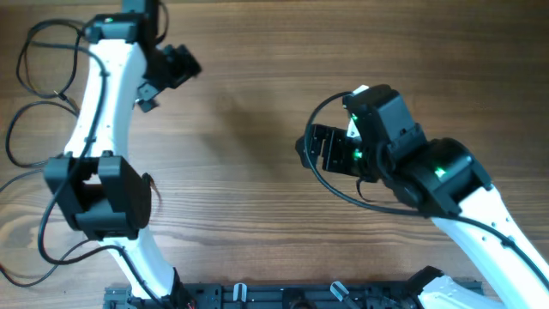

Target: Untangle cables

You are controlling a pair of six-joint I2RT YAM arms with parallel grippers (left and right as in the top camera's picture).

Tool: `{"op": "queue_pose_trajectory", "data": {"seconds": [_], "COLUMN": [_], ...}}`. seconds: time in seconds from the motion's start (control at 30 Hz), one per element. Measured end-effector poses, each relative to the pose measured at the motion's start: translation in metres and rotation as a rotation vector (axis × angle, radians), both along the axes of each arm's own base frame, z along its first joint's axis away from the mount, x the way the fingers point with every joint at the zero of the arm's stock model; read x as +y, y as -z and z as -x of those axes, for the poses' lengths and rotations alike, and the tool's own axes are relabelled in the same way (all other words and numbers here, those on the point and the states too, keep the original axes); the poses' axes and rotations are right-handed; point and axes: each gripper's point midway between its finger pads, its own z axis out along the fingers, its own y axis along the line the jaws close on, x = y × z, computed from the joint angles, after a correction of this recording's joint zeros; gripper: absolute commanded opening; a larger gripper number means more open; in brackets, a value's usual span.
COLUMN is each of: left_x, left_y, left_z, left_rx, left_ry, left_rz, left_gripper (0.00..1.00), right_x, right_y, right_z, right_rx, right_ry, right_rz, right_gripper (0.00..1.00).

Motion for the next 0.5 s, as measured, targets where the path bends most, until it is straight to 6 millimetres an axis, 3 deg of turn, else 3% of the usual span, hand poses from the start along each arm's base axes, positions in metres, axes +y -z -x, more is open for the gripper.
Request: {"op": "queue_pose_trajectory", "data": {"seconds": [0.13,0.2,0.23,0.3,0.37,0.43,0.5], "left_x": [0.064,0.083,0.095,0.106,0.128,0.151,0.169], "left_y": [-0.006,-0.025,-0.056,-0.082,-0.106,-0.118,-0.116], "left_z": [0.036,0.051,0.069,0.09,0.123,0.156,0.186], "left_rx": [0.1,0.079,0.024,-0.021,-0.047,-0.033,0.027], "left_ry": [-0.202,-0.281,-0.355,-0.435,-0.571,-0.716,-0.851], "left_rz": [0.001,-0.02,-0.041,-0.051,-0.086,-0.132,-0.172], "left_gripper": [1.0,1.0,1.0,1.0,1.0,1.0,1.0], "right_x": [-0.01,-0.013,-0.014,-0.018,-0.021,-0.021,-0.02], "right_y": [-0.028,-0.035,-0.035,-0.029,-0.025,-0.025,-0.026], "right_z": [0.005,0.005,0.005,0.01,0.012,0.012,0.011], "right_rx": [-0.102,-0.13,-0.133,-0.104,-0.088,-0.093,-0.101], "right_ry": [0.022,0.03,0.034,0.035,0.038,0.035,0.034], "right_rz": [-0.037,-0.047,-0.043,-0.019,-0.004,0.0,-0.002], "right_gripper": [1.0,1.0,1.0,1.0,1.0,1.0,1.0]}}
